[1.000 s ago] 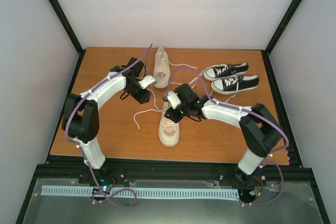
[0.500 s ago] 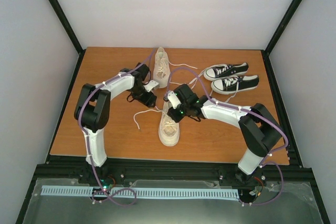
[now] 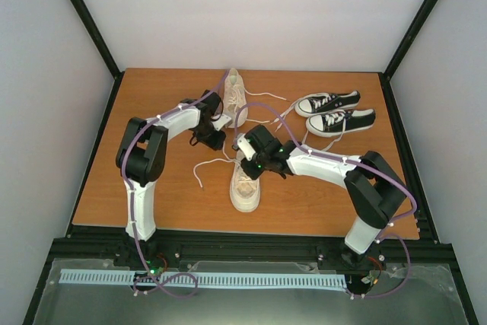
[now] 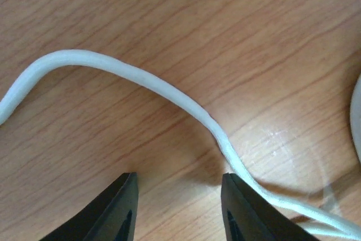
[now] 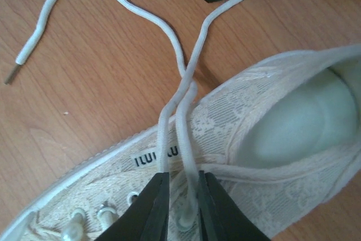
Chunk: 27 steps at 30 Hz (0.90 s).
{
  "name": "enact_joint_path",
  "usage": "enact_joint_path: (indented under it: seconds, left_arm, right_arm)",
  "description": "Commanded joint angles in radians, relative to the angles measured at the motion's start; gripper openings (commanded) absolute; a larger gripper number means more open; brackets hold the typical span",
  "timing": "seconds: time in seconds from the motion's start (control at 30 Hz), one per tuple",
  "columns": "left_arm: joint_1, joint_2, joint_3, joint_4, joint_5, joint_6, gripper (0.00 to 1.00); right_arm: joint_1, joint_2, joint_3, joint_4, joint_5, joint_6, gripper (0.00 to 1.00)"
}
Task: Tie the shoes
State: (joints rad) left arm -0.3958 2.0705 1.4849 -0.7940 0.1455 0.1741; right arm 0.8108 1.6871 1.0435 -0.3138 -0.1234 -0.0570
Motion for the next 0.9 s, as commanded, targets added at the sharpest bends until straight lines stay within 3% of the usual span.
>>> enact_joint_path:
  seconds: [0.0,0.23,0.33,0.63,0.87]
  left_arm:
    - [-0.006,0.048,0.007,0.021,-0.013,-0.012,0.38]
    - [-0.006,0.065,0.019,0.04,0.018,-0.025,0.02]
    - [-0.006,0.056,0.029,0.031,0.024,-0.03,0.01]
    - [-0.007,-0.037,0.035,0.037,0.007,-0.068,0.33]
    - [-0.038,-0.018,0.052,0.028,0.009,-0.076,0.54]
  right_arm:
    - [0.013,0.019,0.039,-0.034,0.096,-0.032,0.14]
    - [0.014,-0.005,0.031,-0.042,0.088,-0.031,0.11]
    - [0.014,-0.021,0.028,-0.043,0.077,-0.033,0.13]
    - [0.044,-0.04,-0.013,0.03,0.126,-0.062,0.16]
    - [0.057,-0.02,-0.008,0.039,0.17,-0.093,0.21]
